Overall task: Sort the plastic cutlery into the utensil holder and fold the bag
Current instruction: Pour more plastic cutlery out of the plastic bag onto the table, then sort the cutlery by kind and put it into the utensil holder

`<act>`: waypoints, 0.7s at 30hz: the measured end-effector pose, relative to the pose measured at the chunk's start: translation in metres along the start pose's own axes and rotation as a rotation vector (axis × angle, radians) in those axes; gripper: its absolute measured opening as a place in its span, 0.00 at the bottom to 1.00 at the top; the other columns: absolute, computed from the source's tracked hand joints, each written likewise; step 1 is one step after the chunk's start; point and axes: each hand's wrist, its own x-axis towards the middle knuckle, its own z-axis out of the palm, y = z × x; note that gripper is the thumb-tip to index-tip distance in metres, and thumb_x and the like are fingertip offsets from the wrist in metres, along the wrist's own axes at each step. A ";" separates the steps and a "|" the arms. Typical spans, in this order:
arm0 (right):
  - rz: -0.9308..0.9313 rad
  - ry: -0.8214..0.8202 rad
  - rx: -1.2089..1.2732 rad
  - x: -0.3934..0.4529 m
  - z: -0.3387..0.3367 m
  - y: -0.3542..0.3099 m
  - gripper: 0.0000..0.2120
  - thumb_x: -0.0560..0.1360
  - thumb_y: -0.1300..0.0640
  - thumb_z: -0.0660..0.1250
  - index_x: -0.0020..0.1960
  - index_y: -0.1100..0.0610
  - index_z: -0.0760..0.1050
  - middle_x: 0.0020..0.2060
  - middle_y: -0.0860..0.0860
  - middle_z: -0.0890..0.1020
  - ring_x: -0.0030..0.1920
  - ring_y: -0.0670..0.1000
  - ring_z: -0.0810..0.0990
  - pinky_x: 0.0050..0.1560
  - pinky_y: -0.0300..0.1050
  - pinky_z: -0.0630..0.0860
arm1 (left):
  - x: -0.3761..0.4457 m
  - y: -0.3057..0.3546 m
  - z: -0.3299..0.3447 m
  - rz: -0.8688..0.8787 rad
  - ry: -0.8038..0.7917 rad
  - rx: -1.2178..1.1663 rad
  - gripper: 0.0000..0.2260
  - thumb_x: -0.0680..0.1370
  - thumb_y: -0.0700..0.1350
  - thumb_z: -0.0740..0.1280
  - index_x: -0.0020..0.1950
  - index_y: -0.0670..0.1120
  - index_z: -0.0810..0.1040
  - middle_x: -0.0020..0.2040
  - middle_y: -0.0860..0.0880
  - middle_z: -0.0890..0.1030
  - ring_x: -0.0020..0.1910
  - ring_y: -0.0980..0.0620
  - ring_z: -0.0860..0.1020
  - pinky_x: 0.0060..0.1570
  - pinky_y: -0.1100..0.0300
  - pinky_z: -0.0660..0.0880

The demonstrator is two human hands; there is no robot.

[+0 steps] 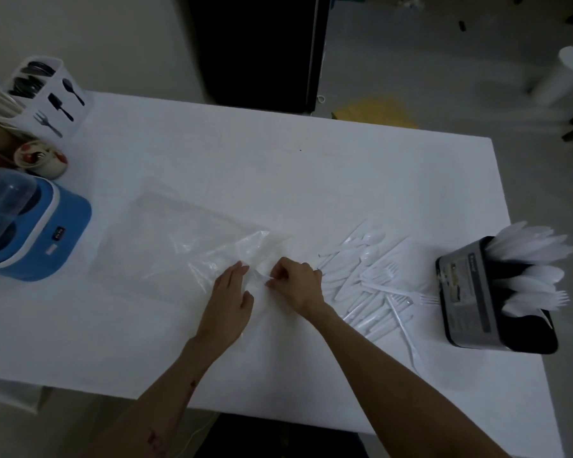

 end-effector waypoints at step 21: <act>0.369 0.671 -0.123 -0.054 -0.061 0.109 0.18 0.80 0.51 0.60 0.68 0.54 0.73 0.66 0.57 0.75 0.63 0.62 0.72 0.60 0.60 0.72 | 0.035 0.026 0.019 0.155 0.121 0.369 0.29 0.77 0.41 0.62 0.77 0.39 0.57 0.78 0.37 0.51 0.77 0.38 0.46 0.74 0.43 0.48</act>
